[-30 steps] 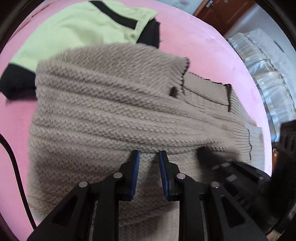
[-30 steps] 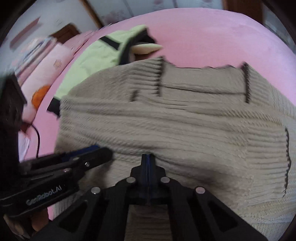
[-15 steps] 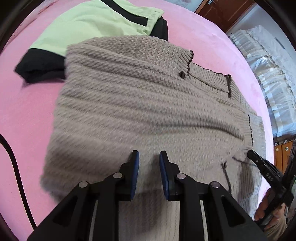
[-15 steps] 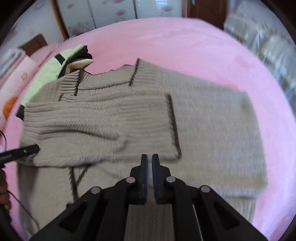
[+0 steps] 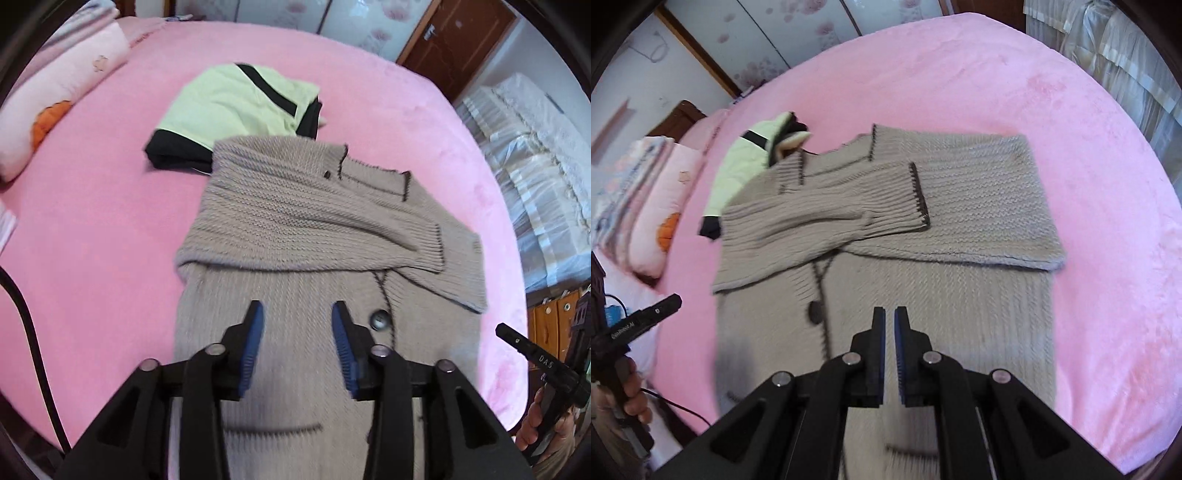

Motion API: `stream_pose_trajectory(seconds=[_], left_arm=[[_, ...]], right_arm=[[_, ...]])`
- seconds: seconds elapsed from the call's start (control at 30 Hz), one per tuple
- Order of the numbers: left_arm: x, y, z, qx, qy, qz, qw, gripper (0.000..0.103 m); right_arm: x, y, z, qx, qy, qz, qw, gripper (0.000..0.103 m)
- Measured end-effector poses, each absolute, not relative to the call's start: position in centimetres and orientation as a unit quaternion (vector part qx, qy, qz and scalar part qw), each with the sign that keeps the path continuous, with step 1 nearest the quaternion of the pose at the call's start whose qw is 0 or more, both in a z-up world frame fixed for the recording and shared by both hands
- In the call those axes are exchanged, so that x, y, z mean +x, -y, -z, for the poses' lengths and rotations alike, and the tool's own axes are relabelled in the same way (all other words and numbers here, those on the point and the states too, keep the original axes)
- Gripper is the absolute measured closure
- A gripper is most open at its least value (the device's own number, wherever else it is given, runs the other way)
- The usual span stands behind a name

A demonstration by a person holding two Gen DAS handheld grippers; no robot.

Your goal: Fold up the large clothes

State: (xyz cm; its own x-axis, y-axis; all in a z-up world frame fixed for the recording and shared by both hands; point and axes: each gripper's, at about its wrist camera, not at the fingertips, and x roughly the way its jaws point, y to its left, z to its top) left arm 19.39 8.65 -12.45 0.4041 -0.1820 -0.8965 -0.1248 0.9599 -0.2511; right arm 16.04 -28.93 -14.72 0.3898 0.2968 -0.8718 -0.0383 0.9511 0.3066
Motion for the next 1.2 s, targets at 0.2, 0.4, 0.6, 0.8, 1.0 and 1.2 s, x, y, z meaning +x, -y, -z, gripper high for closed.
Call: stream_pose_trajectory(seconds=[0.2, 0.4, 0.6, 0.8, 1.0, 1.2], left_arm=[[15.9, -9.4, 9.1, -0.173, -0.53, -0.008, 0.83, 0.059], [15.5, -10.4, 10.3, -0.191, -0.539, -0.026, 0.82, 0.059], [18.3, -11.9, 15.8, -0.257, -0.544, 0.01, 0.799, 0.059], [22.5, -11.3, 22.0, -0.298, -0.539, 0.043, 0.787, 0.059], [26.2, -11.2, 27.7, -0.328, -0.543, 0.054, 0.772, 0.059], [28.2, -12.1, 30.4, -0.388, -0.519, 0.056, 0.759, 0.059]], right_arm=[[15.0, 29.7, 9.5, 0.105, -0.52, -0.126, 0.838, 0.087], [15.2, 28.5, 9.2, 0.115, -0.517, -0.138, 0.837, 0.086], [16.9, 25.7, 13.4, 0.138, -0.531, -0.152, 0.822, 0.086], [20.4, 22.4, 19.7, 0.161, -0.541, -0.156, 0.811, 0.07], [24.9, 20.4, 25.7, 0.205, -0.553, -0.155, 0.793, 0.07], [28.0, 19.5, 28.4, 0.231, -0.553, -0.158, 0.785, 0.07]])
